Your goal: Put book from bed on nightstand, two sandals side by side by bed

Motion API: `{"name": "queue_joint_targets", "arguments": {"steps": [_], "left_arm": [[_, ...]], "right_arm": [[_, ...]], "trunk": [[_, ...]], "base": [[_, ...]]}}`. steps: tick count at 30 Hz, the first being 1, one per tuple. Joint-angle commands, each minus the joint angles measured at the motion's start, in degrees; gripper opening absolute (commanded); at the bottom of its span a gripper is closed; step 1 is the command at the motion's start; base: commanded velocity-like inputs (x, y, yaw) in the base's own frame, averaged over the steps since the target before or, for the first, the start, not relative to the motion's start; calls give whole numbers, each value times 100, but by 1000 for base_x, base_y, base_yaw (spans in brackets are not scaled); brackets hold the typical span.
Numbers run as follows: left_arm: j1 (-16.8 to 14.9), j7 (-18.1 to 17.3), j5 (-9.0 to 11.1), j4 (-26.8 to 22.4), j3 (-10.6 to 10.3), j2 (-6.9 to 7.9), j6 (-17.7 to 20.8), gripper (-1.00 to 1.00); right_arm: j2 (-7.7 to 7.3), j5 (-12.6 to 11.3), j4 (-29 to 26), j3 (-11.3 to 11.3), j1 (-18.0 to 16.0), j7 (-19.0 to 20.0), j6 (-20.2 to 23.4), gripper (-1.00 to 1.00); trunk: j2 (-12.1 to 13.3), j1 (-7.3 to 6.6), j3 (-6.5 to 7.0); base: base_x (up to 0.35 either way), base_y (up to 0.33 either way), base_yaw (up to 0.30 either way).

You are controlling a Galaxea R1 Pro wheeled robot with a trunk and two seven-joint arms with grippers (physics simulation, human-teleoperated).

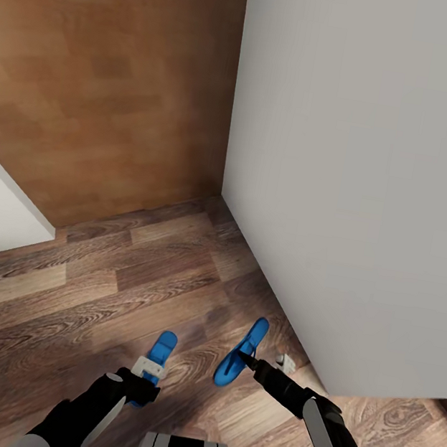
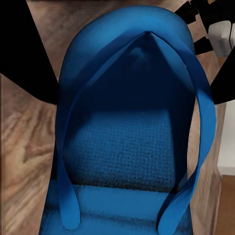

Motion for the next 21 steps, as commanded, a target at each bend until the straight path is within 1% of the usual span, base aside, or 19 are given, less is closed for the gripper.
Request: {"name": "queue_joint_targets", "arguments": {"steps": [1,4,9,11,16,18,21], "left_arm": [[-2,-1,25,-9,-6,2,31,100],[-2,-1,25,-13,-6,2,31,100],[-2,31,24,-16,-3,2,29,100],[-2,133,21,-21,-4,2,28,100],[-2,745,31,-23,-18,-4,29,100],[-2,849,33,-24,-21,-6,30,100],[-2,909,37,-20,-23,-7,30,100]], "right_arm": [[1,-47,-2,-12,-2,6,48,-100],[1,-47,-2,-13,-2,6,48,-100],[1,-47,-2,-13,-2,7,48,-100],[1,-47,-2,-13,-2,7,48,-100],[1,-47,-2,-13,-2,6,48,-100],[1,-47,-2,-12,-2,7,48,-100],[1,-47,-2,-13,-2,7,48,-100]], "trunk": [[-3,1,-26],[-7,9,-93],[-7,9,-93],[-7,9,-93],[-7,9,-93],[-7,9,-93],[-7,9,-93]], "base": [[0,0,0],[0,0,0],[0,0,0],[0,0,0],[0,0,0],[0,0,0],[0,0,0]]}}
